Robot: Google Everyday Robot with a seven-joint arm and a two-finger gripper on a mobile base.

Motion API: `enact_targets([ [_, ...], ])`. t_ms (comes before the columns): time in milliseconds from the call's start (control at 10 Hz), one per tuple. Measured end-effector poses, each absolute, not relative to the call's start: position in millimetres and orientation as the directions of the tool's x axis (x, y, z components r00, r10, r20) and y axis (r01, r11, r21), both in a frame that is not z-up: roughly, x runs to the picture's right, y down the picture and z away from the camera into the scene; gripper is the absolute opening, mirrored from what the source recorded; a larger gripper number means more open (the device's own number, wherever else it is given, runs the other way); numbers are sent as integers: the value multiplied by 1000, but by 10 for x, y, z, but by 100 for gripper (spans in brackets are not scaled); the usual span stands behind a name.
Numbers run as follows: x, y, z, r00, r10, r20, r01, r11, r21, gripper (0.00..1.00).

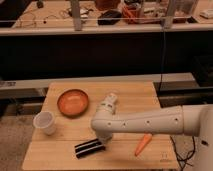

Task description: Push the eraser across the table

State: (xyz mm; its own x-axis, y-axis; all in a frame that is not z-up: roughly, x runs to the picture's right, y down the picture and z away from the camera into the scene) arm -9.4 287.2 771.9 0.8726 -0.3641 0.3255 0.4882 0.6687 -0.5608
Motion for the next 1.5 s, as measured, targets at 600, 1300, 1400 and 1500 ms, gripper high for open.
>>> enact_targets([
  [600, -181, 2901, 7685, 867, -373, 330, 498, 661, -561, 1],
  [1300, -254, 2941, 7654, 863, -380, 332, 505, 654, -563, 1],
  [1400, -256, 2936, 7643, 864, -379, 332, 504, 654, -564, 1],
  [1500, -256, 2936, 7643, 863, -380, 332, 505, 653, -564, 1],
])
